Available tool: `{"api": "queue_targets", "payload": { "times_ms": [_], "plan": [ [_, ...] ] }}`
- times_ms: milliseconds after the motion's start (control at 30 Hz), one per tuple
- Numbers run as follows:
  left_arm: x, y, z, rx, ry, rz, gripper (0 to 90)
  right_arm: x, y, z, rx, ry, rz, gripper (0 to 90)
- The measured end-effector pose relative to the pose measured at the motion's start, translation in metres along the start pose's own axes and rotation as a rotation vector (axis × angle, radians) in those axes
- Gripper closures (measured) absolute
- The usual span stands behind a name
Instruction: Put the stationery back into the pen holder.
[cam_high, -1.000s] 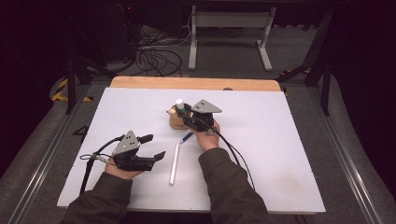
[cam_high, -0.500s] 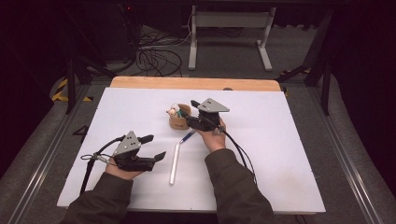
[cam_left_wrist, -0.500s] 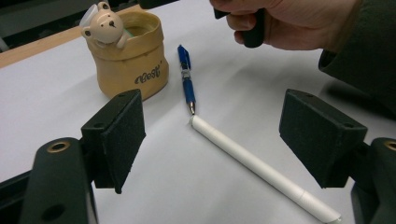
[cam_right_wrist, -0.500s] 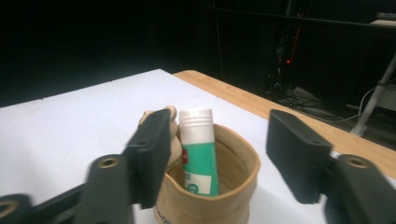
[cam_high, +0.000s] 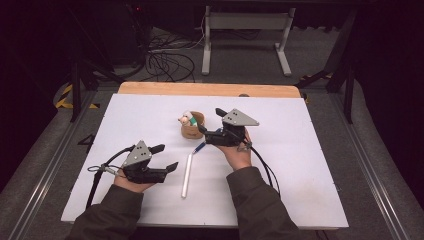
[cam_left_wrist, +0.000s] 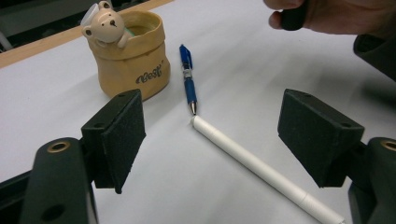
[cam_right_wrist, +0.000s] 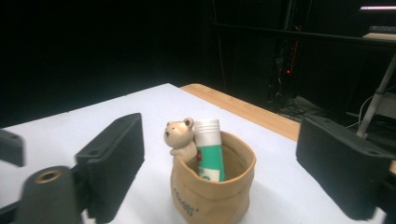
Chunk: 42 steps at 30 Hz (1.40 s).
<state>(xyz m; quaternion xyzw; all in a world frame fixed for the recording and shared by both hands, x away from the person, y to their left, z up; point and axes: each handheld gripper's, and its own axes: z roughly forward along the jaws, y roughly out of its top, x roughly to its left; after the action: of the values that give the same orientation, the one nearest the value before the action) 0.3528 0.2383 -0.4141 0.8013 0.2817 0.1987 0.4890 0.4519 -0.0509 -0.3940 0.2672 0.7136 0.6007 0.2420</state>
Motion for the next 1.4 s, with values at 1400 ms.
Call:
{"api": "queue_targets", "payload": {
  "times_ms": [1400],
  "plan": [
    [-0.012, 0.012, 0.014, 0.025, 0.038, 0.014, 24.1, -0.008, -0.012, -0.150, -0.057, -0.083, 0.010, 0.0]
  ]
}}
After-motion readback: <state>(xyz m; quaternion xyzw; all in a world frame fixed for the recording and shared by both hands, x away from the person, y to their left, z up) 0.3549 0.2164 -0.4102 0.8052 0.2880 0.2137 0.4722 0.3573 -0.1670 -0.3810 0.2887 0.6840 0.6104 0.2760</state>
